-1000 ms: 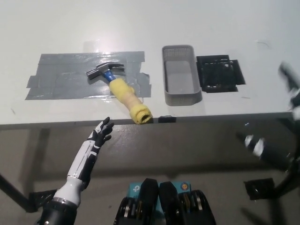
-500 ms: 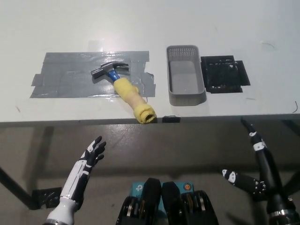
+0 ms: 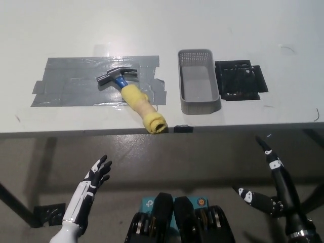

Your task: The robot picks the hammer placed on top of the gray container with right hand and places it on the grey area of the desk

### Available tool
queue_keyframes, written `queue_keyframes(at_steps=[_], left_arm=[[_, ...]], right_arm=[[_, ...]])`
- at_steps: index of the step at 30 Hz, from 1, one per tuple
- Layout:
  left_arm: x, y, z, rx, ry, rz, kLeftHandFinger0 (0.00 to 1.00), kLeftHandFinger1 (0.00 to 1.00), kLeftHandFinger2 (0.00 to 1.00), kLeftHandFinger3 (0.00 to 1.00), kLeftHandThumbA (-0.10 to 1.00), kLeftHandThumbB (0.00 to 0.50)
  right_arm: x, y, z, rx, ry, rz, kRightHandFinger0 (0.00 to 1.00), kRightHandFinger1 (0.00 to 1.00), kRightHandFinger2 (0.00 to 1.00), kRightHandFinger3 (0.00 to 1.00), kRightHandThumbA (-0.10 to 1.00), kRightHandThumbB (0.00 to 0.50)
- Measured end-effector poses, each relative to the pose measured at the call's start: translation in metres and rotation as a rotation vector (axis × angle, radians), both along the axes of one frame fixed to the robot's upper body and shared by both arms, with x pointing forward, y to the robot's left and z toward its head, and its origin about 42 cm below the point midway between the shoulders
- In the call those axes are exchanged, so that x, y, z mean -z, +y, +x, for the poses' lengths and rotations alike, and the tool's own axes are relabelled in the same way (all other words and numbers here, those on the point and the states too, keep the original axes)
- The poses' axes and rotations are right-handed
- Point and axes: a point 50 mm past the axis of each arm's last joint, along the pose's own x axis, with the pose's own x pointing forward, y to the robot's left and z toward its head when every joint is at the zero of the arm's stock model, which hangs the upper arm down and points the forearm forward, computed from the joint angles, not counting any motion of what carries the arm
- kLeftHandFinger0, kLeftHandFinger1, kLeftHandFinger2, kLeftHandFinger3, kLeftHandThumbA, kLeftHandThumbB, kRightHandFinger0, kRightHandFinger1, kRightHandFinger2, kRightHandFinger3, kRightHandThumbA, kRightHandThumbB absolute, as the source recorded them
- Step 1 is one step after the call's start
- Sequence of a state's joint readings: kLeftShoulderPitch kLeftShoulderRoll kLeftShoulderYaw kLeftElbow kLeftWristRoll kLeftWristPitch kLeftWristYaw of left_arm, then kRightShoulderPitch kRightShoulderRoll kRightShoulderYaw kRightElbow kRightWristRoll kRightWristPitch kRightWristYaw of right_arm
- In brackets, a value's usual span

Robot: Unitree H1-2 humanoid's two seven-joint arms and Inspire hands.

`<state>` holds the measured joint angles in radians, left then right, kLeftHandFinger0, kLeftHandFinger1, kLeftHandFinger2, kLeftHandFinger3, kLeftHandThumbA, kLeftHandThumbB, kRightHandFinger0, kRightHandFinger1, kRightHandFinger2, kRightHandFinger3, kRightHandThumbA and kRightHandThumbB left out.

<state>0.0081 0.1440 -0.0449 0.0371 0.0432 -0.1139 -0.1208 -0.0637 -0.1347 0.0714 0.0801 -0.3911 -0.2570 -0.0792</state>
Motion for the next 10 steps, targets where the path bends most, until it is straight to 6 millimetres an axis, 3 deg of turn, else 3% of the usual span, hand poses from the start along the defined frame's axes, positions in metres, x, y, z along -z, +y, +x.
queue_keyframes(at_steps=[1,2,4,10], left_arm=[[0.0,0.0,0.0,0.0,0.0,0.0,1.0,1.0,1.0,1.0,1.0,0.077],[0.0,0.0,0.0,0.0,0.001,0.001,1.0,1.0,1.0,1.0,1.0,0.074],[0.001,0.0,0.0,0.0,0.005,0.002,1.0,1.0,1.0,1.0,1.0,0.085],[0.002,0.0,0.0,0.0,0.007,0.004,1.0,1.0,1.0,1.0,1.0,0.081]], right_arm=[[0.0,0.0,0.0,-0.002,0.002,0.009,1.0,1.0,1.0,1.0,0.78,0.126],[0.0,0.0,0.0,-0.006,0.008,0.033,1.0,1.0,1.0,1.0,0.84,0.095],[0.0,0.002,0.0,-0.014,0.02,0.075,1.0,1.0,1.0,1.0,0.99,0.084],[-0.001,0.012,-0.004,-0.036,0.054,0.202,1.0,1.0,1.0,1.0,1.0,0.104]])
